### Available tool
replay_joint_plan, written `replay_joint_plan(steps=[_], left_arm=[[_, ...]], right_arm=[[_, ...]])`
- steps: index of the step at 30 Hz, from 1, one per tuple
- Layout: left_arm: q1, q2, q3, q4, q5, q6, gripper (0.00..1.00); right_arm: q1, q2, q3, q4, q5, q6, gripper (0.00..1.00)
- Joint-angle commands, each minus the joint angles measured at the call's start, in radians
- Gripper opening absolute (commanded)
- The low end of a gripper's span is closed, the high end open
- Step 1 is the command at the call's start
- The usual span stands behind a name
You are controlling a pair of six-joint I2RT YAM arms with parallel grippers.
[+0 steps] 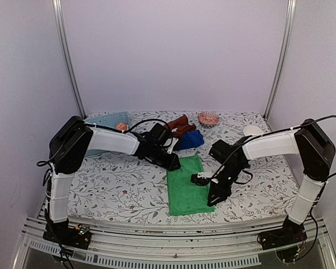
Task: Roll the towels
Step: Rotate the towel at the center of the board, then move the towel to the center of the board.
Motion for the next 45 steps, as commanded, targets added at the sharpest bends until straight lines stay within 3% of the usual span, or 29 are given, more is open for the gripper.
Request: replay_joint_plan(steps=[1, 7, 11, 12, 13, 14, 15, 18, 19, 20, 23, 27, 30, 32, 36, 37, 39, 41, 43, 45], left_arm=[[-0.003, -0.088, -0.026, -0.045, -0.043, 0.086, 0.30], [-0.065, -0.332, -0.156, -0.013, -0.148, 0.114, 0.33], [-0.151, -0.519, -0.209, -0.006, -0.308, 0.160, 0.37], [-0.165, -0.564, -0.227, 0.013, -0.347, 0.186, 0.39], [-0.170, -0.615, -0.258, 0.057, -0.376, 0.205, 0.46], [-0.171, -0.667, -0.331, 0.151, -0.420, 0.204, 0.87], [-0.167, -0.710, -0.400, 0.231, -0.487, 0.171, 0.97], [-0.121, -0.779, -0.569, 0.393, -0.601, -0.038, 0.98], [-0.099, -0.775, -0.581, 0.393, -0.492, -0.067, 0.98], [-0.086, -0.760, -0.579, 0.393, -0.332, -0.055, 0.98], [-0.106, -0.686, -0.524, 0.317, -0.215, -0.075, 0.99], [-0.172, -0.645, -0.550, 0.327, -0.308, -0.029, 0.98], [-0.197, -0.687, -0.637, 0.443, -0.377, -0.021, 0.99], [-0.205, -0.725, -0.675, 0.505, -0.405, 0.011, 0.99], [-0.206, -0.756, -0.640, 0.429, -0.588, 0.008, 0.98], [-0.206, -0.758, -0.635, 0.416, -0.659, -0.014, 0.98], [-0.200, -0.759, -0.625, 0.341, -0.824, -0.211, 0.99], [-0.171, -0.750, -0.624, 0.340, -0.774, -0.243, 0.99], [-0.154, -0.722, -0.594, 0.375, -0.608, -0.092, 0.99], [-0.162, -0.668, -0.526, 0.366, -0.616, -0.023, 0.98]], right_arm=[[-0.053, -0.080, 0.022, -0.133, -0.058, -0.009, 0.35], [-0.133, -0.134, 0.201, -0.187, -0.087, 0.000, 0.37], [-0.150, -0.161, 0.404, -0.173, -0.015, 0.040, 0.37], [-0.157, -0.173, 0.434, -0.131, 0.017, 0.054, 0.41], [-0.168, -0.189, 0.443, -0.068, 0.073, 0.098, 0.54], [-0.180, -0.203, 0.430, 0.023, 0.137, 0.138, 0.81], [-0.195, -0.209, 0.415, 0.091, 0.187, 0.211, 1.00], [-0.218, -0.114, 0.436, 0.113, -0.003, 0.253, 0.99], [-0.217, -0.062, 0.469, 0.087, -0.064, 0.235, 0.99], [-0.218, -0.012, 0.503, 0.052, -0.113, 0.207, 0.93], [-0.210, 0.107, 0.547, 0.014, -0.170, 0.156, 0.71], [-0.193, 0.243, 0.541, 0.033, -0.117, 0.163, 0.55], [-0.194, 0.315, 0.546, 0.035, -0.083, 0.178, 0.45], [-0.201, 0.342, 0.540, 0.043, -0.047, 0.188, 0.44], [-0.231, 0.419, 0.557, 0.046, 0.083, 0.232, 0.41], [-0.243, 0.435, 0.561, 0.047, 0.103, 0.243, 0.40], [-0.268, 0.458, 0.570, 0.048, 0.128, 0.255, 0.39], [-0.288, 0.468, 0.586, 0.042, 0.131, 0.260, 0.39], [-0.301, 0.471, 0.604, 0.034, 0.135, 0.251, 0.39], [-0.301, 0.467, 0.618, 0.027, 0.126, 0.230, 0.39]])
